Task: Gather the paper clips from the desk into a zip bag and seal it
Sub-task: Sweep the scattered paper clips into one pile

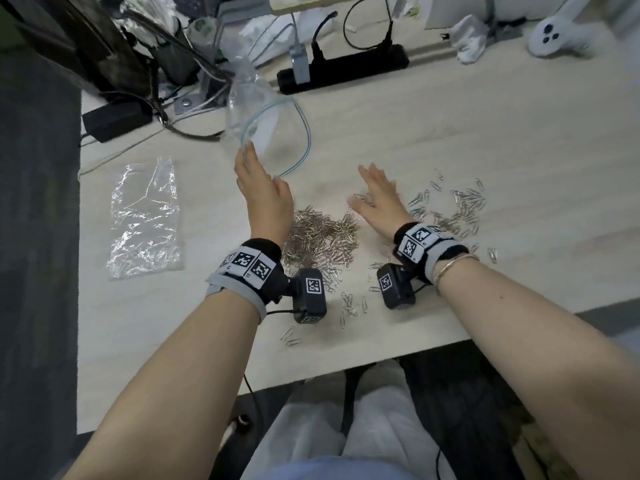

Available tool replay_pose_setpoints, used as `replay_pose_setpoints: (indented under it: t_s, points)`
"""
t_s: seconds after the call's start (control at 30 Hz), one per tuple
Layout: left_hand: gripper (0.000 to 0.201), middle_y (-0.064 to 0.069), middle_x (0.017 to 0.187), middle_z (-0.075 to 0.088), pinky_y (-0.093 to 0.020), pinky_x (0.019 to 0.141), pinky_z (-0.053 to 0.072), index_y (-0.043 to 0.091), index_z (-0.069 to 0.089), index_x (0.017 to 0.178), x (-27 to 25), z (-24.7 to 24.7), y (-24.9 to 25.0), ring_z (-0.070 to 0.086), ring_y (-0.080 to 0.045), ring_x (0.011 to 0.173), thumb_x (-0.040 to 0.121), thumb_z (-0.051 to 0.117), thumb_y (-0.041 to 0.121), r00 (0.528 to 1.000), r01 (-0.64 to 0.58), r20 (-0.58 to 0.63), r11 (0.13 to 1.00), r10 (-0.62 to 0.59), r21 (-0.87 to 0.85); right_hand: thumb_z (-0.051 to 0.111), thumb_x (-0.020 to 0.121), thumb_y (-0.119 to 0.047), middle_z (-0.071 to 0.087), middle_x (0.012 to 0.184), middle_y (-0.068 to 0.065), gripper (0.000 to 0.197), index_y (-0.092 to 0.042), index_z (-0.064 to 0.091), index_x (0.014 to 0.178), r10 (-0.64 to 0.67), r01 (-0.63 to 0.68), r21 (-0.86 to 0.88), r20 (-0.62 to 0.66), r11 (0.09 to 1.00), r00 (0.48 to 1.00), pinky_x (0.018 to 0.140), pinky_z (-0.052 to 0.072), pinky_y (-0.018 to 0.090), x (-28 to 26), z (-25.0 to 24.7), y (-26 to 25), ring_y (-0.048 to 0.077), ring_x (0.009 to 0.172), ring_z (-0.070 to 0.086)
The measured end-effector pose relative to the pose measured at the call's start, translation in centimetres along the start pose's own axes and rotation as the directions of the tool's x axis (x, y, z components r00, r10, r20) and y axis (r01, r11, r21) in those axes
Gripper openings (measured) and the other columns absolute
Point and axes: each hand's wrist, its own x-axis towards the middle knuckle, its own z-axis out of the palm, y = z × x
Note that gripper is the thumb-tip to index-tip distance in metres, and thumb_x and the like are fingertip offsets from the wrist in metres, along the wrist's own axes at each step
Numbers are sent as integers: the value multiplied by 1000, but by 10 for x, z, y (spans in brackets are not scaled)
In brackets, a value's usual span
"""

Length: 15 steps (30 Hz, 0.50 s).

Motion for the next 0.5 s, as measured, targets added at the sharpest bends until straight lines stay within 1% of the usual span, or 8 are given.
replay_pose_setpoints:
  t_s: [0.07,0.13,0.2,0.27,0.33,0.37,0.4,0.5]
  points:
    - [62,-19,151,13,-29,113,13,3,13,146,-2,8,8,15,-30,141,88,34,-5,999,-39,38,999,39,13,47,93,-42,-5,158,1,71,-24,8,149,130,-123,67,-98,990,987,116,-6,42,-6,-17,22,20,145,-9]
    - [63,-19,151,12,-38,117,18,3,12,146,-3,17,12,15,-31,141,89,37,-5,995,-60,77,998,59,14,48,93,-36,-5,158,2,71,-22,8,149,239,-229,72,-203,971,949,118,-4,45,-12,-33,51,21,145,-9]
    - [64,-18,151,13,-46,113,27,4,12,146,-5,26,12,15,-31,141,89,39,-4,990,-92,104,996,91,3,47,93,-33,-6,158,4,70,-19,6,149,328,-327,50,-282,944,902,119,-2,47,-17,-47,76,21,145,-9]
    - [65,-17,152,12,-48,109,33,5,13,146,-5,35,10,16,-30,140,89,41,-3,988,-100,114,995,100,-4,42,95,-34,-9,158,6,71,-18,0,149,421,-435,23,-307,900,854,118,-4,45,-20,-57,95,23,145,-10]
    - [65,-17,152,11,-48,108,34,6,13,146,-7,42,8,16,-31,140,89,42,-2,987,-92,130,996,92,-5,36,96,-42,-11,157,8,72,-16,-6,148,503,-530,-18,-287,848,815,116,-7,44,-20,-62,107,25,145,-10]
    - [65,-18,152,11,-48,108,34,6,13,146,-7,46,8,15,-31,140,89,43,-1,986,-93,138,996,92,-1,33,96,-45,-11,157,9,73,-15,-7,148,524,-553,-38,-270,832,808,116,-7,45,-19,-64,110,25,145,-11]
    - [65,-18,152,10,-48,107,34,6,13,146,-8,48,8,15,-31,140,89,42,-2,985,-96,144,995,95,2,31,96,-46,-11,157,9,73,-15,-8,148,528,-557,-59,-250,828,812,117,-7,46,-18,-64,113,25,145,-11]
    - [65,-18,152,11,-49,107,34,5,13,146,-9,53,3,16,-32,139,88,41,-3,983,-106,154,994,104,2,28,96,-47,-13,157,8,71,-15,-7,148,464,-489,-123,-184,864,866,116,-9,44,-7,-60,112,24,144,-14]
